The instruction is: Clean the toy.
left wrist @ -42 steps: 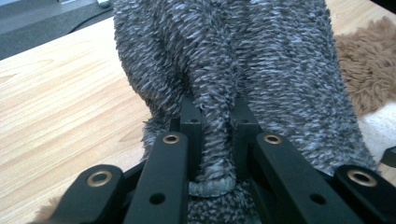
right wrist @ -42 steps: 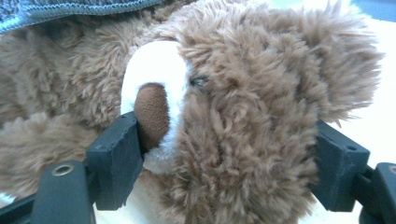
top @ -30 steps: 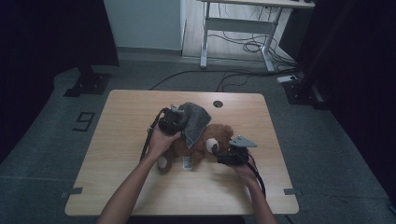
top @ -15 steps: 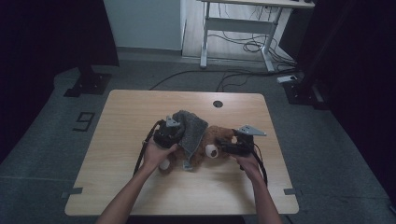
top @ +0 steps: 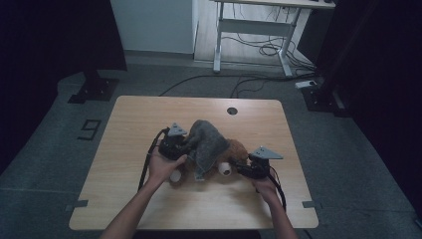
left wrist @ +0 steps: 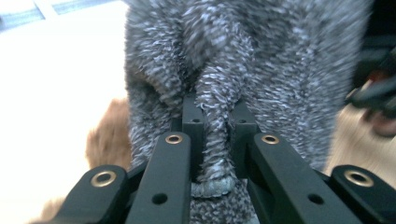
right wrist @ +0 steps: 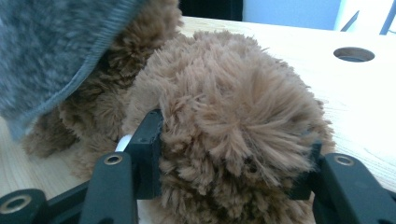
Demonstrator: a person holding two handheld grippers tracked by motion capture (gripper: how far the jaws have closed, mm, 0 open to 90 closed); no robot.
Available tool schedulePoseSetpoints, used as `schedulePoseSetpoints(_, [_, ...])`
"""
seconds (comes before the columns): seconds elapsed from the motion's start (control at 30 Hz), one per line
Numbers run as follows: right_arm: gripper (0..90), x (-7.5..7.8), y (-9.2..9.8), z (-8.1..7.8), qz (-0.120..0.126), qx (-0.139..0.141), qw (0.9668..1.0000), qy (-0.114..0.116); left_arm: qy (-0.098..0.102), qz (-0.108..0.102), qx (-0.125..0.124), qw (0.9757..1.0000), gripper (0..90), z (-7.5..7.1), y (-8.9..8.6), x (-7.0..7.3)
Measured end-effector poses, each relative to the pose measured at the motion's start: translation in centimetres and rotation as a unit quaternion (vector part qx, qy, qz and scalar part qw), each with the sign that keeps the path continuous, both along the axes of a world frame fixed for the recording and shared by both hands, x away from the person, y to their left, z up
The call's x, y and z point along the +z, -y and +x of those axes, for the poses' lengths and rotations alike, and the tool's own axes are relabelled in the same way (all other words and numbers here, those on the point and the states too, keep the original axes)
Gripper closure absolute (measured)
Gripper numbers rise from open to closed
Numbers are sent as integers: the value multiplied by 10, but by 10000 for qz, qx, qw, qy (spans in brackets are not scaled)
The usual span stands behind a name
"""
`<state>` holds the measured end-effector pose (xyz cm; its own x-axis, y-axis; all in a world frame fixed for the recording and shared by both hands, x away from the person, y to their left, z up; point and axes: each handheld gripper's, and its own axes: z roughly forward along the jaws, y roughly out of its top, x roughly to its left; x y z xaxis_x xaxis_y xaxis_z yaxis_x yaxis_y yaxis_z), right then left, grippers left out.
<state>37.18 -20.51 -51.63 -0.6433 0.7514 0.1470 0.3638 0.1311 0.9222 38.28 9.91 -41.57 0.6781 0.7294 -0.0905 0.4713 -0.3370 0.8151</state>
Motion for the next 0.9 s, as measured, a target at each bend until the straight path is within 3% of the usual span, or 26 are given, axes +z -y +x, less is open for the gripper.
schedulePoseSetpoints(0.1, [452,-1,-2,-1,-54,-24,10000,74,339,67,-136,9993,810,0,26,21])
schedulePoseSetpoints(0.2, [453,-1,-2,-1,-57,-63,9999,111,395,90,-338,9986,810,4,59,26])
schedulePoseSetpoints(0.27, [453,-2,-3,-2,-82,-82,9998,153,315,205,-493,9981,810,9,86,21])
schedulePoseSetpoints(0.33, [453,-1,-3,-4,-143,-101,9997,169,344,810,-581,9944,809,12,117,4])
schedulePoseSetpoints(0.43, [454,-2,-3,-5,-276,-159,9993,190,476,1105,-543,9912,810,13,134,-12])
schedulePoseSetpoints(0.57, [464,-4,0,-5,-242,-149,9995,169,542,1061,-440,9919,811,11,120,-12])
schedulePoseSetpoints(0.7, [469,-3,0,-5,-215,-179,9995,152,409,1091,-107,9931,812,13,86,-14])
schedulePoseSetpoints(0.8, [470,-3,0,-4,-200,-192,9995,137,215,986,39,9949,812,17,64,-22])
schedulePoseSetpoints(0.9, [471,-3,-1,-5,-213,-192,9995,132,257,897,164,9955,812,14,45,-24])
